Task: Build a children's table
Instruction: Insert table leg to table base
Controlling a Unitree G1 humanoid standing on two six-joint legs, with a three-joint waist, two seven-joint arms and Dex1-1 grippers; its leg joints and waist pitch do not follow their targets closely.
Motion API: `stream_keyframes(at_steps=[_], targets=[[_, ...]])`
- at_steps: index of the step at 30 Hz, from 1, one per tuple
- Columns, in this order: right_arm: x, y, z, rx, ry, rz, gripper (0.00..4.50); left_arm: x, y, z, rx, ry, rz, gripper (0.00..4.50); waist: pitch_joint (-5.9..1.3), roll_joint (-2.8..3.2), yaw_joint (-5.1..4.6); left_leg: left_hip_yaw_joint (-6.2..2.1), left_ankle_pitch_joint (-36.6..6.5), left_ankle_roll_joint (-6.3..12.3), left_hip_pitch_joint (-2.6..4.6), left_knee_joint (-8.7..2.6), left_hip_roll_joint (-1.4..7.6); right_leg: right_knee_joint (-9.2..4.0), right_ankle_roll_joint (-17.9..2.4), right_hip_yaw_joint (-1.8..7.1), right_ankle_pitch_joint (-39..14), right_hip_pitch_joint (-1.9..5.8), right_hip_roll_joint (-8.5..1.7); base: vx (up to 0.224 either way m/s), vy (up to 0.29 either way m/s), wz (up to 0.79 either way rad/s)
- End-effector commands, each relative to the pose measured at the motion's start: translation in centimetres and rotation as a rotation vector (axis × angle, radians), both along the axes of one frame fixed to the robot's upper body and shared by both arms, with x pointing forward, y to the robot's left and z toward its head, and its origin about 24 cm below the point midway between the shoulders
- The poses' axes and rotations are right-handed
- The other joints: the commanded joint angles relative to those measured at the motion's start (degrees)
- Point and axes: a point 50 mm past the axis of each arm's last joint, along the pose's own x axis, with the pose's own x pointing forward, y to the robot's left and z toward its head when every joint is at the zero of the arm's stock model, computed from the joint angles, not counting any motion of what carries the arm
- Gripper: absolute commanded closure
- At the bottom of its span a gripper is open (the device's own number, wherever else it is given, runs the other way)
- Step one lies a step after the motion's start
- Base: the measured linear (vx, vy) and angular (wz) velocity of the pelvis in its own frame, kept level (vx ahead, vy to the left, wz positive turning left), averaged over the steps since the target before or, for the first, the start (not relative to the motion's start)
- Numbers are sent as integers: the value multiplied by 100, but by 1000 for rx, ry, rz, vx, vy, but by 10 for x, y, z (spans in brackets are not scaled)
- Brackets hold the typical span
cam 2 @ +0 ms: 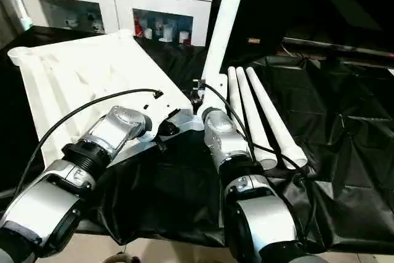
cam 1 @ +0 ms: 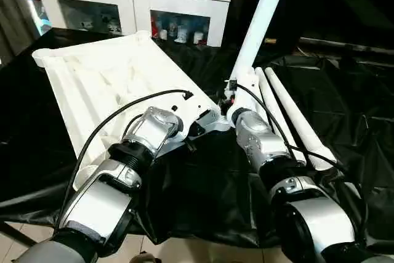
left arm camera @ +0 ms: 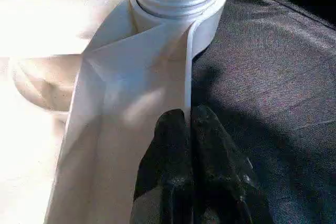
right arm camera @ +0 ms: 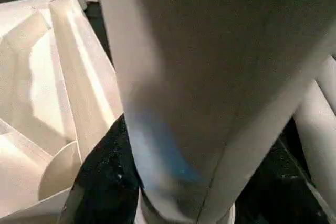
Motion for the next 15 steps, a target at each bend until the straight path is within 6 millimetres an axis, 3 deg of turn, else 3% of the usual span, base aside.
stream_keyframes(at_steps=[1,6,8,9,10,13,15], targets=[[-31,14,-53,14,256,46,262,10,6,12,54,-86,71,450,-195,139,-104,-322,-4378,-568,347,-555,386,-620,-352,137,-3277,-170,-480,0,0,0],[-29,16,-51,5,251,75,262,8,4,10,37,-68,28,450,-195,135,-96,-302,-4349,-527,361,-570,384,-659,-346,117,-3225,-168,-501,0,0,0],[-28,17,-49,-2,246,106,262,6,2,11,22,-66,1,450,-188,130,-101,-306,-4372,-494,344,-575,388,-689,-276,25,-3359,-126,-525,0,0,0],[-28,18,-47,-11,242,156,262,5,2,12,7,-57,-31,450,-188,100,-101,-305,-4381,-499,331,-591,399,-696,-241,0,-3425,-113,-535,0,0,0],[-27,18,-47,-17,240,191,262,3,3,12,4,-58,-59,450,-199,117,-90,-314,-4393,-513,342,-588,405,-674,-248,-1,-3428,-106,-550,0,0,0],[-27,16,-44,-32,234,323,262,-2,8,13,-10,-38,-148,450,-192,106,-139,-362,-4320,-520,216,-643,427,-638,-284,44,-3424,-20,-611,0,0,0],[-27,7,-43,-69,233,479,262,-8,17,13,-21,-16,-234,450,-201,94,-157,-376,-4021,-482,195,-598,430,-649,-377,111,-3458,-38,-693,0,0,0]])
